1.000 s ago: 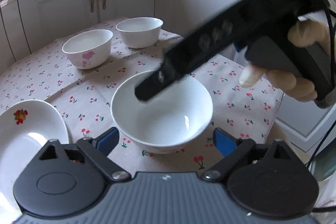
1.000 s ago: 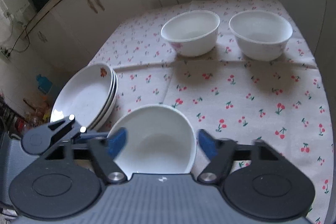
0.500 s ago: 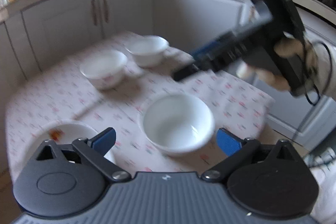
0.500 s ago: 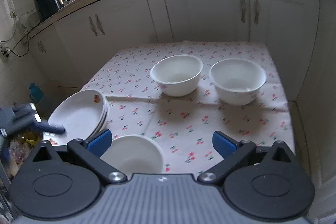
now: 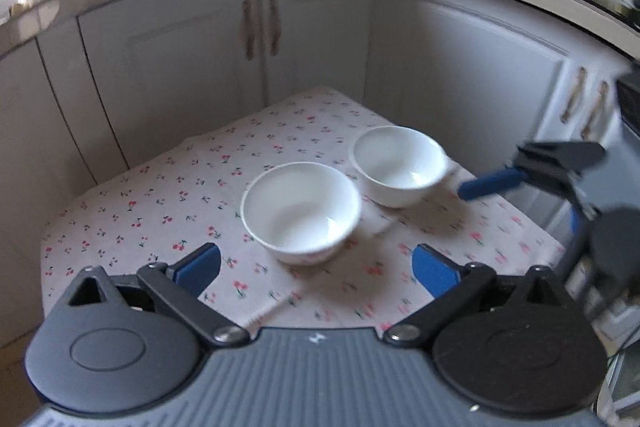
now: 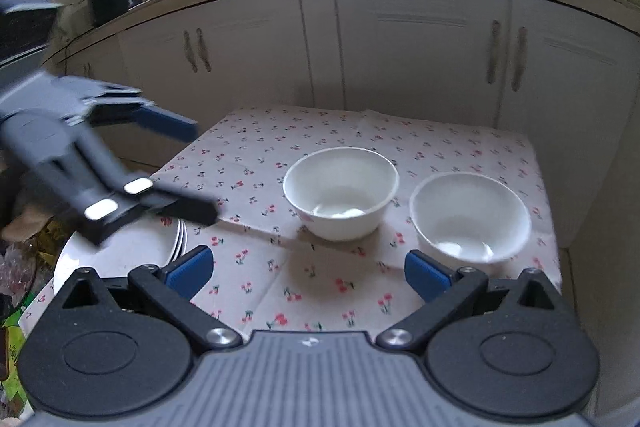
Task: Organize plates and bowls
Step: 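Grasp the rim of another white bowl with the left gripper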
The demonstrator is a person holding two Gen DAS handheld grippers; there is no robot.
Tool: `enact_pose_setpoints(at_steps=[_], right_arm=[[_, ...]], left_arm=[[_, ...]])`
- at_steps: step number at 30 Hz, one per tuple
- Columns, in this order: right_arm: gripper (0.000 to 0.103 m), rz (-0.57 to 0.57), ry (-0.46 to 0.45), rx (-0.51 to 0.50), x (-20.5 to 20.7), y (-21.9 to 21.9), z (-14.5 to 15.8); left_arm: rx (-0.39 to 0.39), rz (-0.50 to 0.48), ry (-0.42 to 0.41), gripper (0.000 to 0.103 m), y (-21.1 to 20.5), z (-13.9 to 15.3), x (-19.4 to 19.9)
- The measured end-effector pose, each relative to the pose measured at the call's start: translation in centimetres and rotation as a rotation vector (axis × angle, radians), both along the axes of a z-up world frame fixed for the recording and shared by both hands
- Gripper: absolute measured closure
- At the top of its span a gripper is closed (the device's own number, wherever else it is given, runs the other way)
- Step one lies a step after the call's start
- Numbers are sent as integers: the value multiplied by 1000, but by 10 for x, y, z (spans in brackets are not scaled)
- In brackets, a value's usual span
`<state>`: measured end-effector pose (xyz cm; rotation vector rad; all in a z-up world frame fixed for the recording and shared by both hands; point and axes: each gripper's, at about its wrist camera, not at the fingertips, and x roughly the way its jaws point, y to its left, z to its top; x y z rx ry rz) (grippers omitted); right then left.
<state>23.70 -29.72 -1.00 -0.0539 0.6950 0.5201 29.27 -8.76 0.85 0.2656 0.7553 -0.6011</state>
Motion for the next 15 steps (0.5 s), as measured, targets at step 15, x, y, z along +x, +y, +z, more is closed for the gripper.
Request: enact_pose_setpoints(at_steps=[15], right_arm=[[12,41,73,-24,62,23,-30]], left_arm=[[-52,69,210,22,-13,-48,116]])
